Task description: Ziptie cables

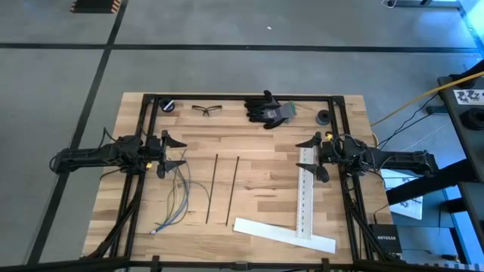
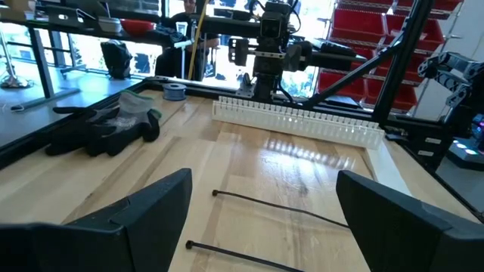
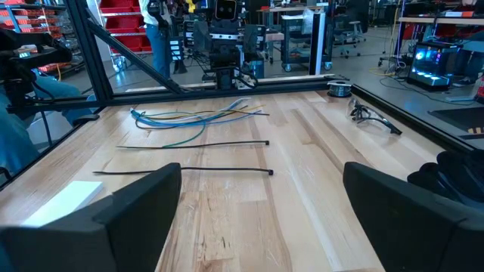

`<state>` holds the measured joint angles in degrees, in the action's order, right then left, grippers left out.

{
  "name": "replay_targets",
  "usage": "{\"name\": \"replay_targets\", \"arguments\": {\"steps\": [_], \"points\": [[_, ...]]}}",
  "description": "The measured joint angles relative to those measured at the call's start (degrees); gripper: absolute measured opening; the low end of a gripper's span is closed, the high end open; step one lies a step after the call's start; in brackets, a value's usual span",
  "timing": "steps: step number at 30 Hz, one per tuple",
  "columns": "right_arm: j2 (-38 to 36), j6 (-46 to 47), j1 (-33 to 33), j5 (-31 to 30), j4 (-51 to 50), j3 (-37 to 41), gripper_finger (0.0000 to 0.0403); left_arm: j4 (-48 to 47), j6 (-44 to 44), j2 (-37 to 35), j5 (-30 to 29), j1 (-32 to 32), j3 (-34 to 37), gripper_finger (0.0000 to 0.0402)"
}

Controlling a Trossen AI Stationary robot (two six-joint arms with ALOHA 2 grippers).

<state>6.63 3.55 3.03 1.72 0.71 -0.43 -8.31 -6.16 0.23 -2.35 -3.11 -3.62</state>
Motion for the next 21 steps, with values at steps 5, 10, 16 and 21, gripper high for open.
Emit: {"name": "replay_targets", "arguments": {"steps": [5,10,16,21], "points": [[0.0,3.8,0.0,0.6,0.0,0.0,0.0356,1.0,-5.9,0.0,0.0,0.0,0.2,0.0314],[0.0,19.8,0.0,1.9,0.3,0.0,0.0356,3.8,-10.2,0.0,-3.3,-0.1,0.3,0.0314],[0.0,21.1,0.0,-2.8,0.6,0.0,0.0356,5.1,-11.0,0.0,-5.1,-0.1,0.3,0.0314],[0.0,21.1,0.0,-3.0,0.3,0.0,0.0356,2.6,-11.6,0.0,-5.2,-0.1,0.2,0.0314]]}}
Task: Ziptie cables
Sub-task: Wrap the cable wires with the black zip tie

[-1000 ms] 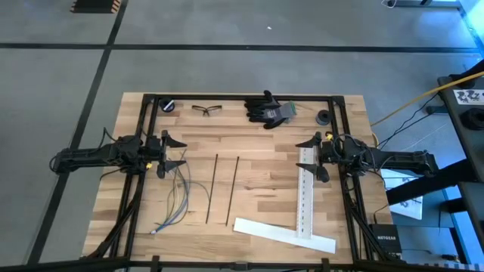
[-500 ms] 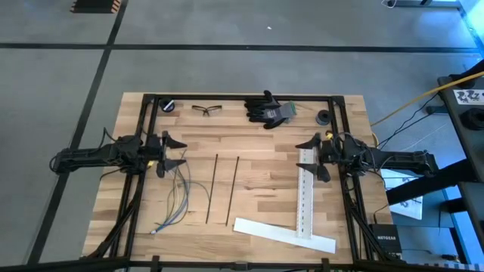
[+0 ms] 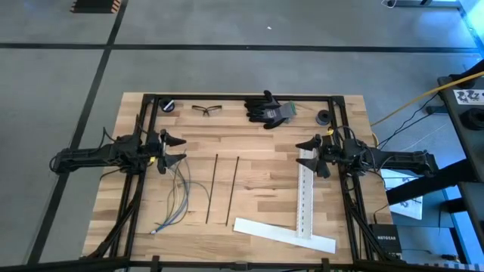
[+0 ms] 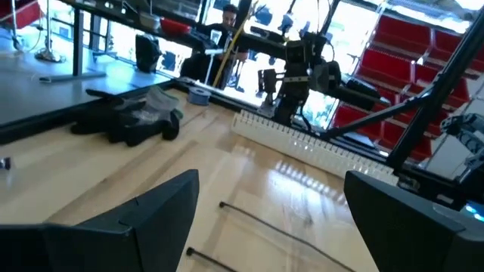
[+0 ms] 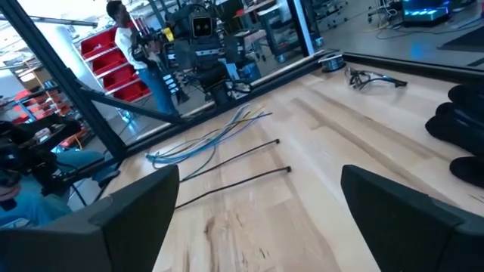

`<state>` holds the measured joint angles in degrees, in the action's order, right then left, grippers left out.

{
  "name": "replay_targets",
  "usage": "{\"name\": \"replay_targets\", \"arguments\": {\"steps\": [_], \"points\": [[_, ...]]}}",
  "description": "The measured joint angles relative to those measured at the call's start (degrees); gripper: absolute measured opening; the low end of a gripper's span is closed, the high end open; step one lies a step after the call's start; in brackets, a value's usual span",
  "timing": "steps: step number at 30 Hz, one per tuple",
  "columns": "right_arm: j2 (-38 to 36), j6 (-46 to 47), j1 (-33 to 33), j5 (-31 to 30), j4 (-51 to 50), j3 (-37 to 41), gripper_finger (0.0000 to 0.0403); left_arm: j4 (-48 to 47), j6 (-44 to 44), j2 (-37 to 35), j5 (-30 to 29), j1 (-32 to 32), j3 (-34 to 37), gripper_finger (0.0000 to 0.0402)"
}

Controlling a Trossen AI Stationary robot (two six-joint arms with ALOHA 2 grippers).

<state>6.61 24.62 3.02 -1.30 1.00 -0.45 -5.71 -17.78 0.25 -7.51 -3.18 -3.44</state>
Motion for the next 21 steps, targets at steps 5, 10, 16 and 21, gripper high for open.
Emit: {"name": "replay_targets", "arguments": {"steps": [5,10,16,21], "points": [[0.0,0.0,0.0,0.0,-0.2,0.0,0.0356,-1.1,-3.8,0.0,0.0,0.1,-0.1,0.0314],[0.0,0.0,0.0,0.0,-0.2,0.0,0.0356,-0.7,-3.7,0.0,-1.5,0.1,0.0,0.0314],[0.0,1.7,0.0,0.4,-0.3,0.0,0.0356,-0.8,-7.9,0.1,-1.7,0.0,0.0,0.0314],[0.0,6.6,0.0,-1.3,0.3,0.0,0.0356,0.1,-11.2,4.4,-1.8,-0.3,-1.2,0.0314]]}}
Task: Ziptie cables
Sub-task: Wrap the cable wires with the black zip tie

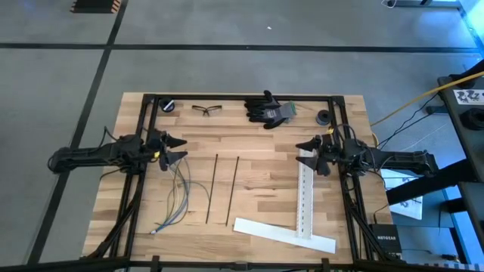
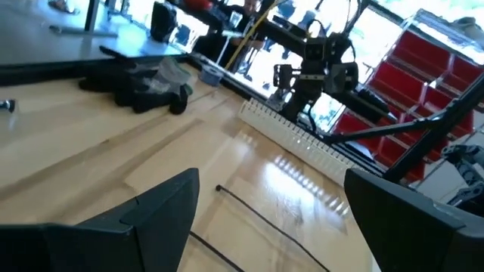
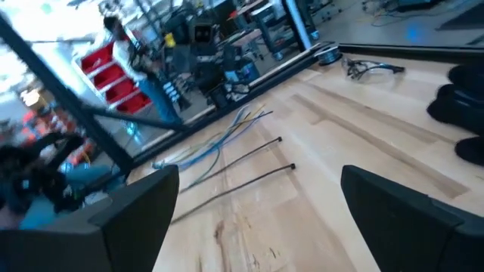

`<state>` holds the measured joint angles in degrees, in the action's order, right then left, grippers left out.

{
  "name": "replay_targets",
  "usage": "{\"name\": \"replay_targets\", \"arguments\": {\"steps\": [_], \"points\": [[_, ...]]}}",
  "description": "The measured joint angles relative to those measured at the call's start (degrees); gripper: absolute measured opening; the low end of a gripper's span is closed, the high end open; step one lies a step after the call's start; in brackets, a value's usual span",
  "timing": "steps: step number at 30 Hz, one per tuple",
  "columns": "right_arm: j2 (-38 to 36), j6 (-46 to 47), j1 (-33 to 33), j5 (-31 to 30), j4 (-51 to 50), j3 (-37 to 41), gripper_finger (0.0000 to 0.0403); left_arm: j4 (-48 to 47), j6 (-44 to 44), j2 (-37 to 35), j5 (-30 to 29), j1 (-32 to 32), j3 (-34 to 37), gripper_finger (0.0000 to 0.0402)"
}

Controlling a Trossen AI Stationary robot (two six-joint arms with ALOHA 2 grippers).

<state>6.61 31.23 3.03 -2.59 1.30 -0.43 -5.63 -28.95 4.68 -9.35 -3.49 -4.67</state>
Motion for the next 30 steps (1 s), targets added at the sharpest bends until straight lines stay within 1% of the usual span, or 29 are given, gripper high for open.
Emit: {"name": "replay_targets", "arguments": {"steps": [2,6,8,12,17,20,24,28,30], "points": [[0.0,1.5,0.0,-0.3,0.4,0.0,0.0356,0.3,0.0,4.1,-0.6,0.0,-1.3,0.0314],[0.0,4.1,0.0,-1.0,1.1,0.0,0.0356,0.1,-3.1,15.8,-1.4,0.2,-5.1,0.0314],[0.0,4.1,0.0,-1.6,1.9,0.0,0.0356,0.1,-5.2,22.4,-1.4,0.7,-7.6,0.0314],[0.0,3.6,0.0,-4.8,3.3,0.0,0.0356,-1.1,-9.0,35.8,-1.4,2.2,-13.2,0.0314],[0.0,1.5,0.0,-3.9,2.9,0.0,0.0356,-2.8,-13.7,50.1,-1.3,3.6,-19.9,0.0314],[0.0,1.3,0.0,-2.7,3.1,0.0,0.0356,-4.4,-15.9,56.8,-1.3,3.9,-22.3,0.0314],[0.0,1.3,0.0,-1.6,3.1,-0.1,0.0356,-3.5,-19.0,64.2,-1.3,3.9,-23.6,0.0314],[0.4,0.5,0.0,-1.1,3.2,-0.1,0.0356,3.2,-20.2,70.3,0.3,3.9,-23.7,0.0314],[0.9,-0.2,0.0,-1.0,3.1,-0.1,0.0356,5.0,-21.6,72.7,0.3,3.2,-23.7,0.0314]]}}
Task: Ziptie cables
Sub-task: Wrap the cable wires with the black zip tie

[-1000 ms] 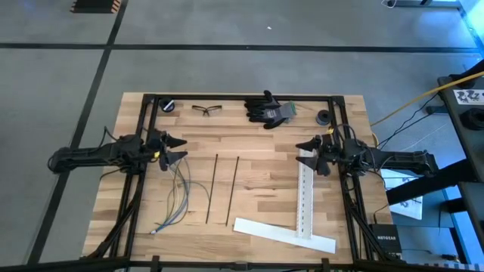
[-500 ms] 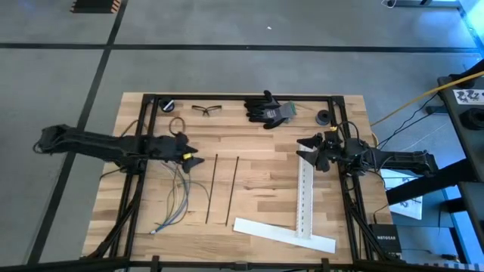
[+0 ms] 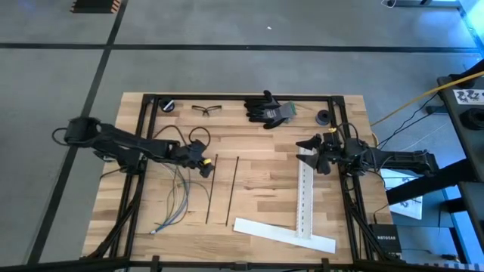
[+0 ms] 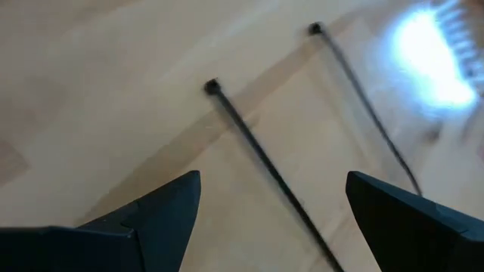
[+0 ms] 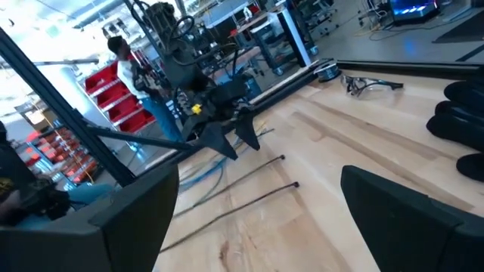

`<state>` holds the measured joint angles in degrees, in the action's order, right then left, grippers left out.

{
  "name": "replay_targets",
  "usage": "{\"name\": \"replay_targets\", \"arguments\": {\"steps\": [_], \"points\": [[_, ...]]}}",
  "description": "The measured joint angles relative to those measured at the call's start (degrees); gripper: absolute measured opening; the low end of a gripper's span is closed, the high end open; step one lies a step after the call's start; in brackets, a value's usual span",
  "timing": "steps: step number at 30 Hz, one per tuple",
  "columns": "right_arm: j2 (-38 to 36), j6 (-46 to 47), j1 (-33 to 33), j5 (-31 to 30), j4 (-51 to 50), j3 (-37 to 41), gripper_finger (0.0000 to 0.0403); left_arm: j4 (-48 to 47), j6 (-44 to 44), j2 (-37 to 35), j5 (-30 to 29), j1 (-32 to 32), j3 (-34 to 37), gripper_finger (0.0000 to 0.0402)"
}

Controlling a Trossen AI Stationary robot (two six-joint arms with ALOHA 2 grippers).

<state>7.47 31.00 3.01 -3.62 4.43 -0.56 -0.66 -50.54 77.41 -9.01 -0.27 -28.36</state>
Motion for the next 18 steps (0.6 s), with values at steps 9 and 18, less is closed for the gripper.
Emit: {"name": "replay_targets", "arguments": {"steps": [9,18], "points": [[4.3,-2.8,0.0,-1.0,0.0,-0.1,0.0356,9.0,-1.2,8.0,1.6,-3.4,0.0,0.0314],[8.8,-4.6,0.0,-1.9,0.1,-0.1,0.0356,15.7,-1.2,13.7,6.4,-4.1,-0.2,0.0313]]}}
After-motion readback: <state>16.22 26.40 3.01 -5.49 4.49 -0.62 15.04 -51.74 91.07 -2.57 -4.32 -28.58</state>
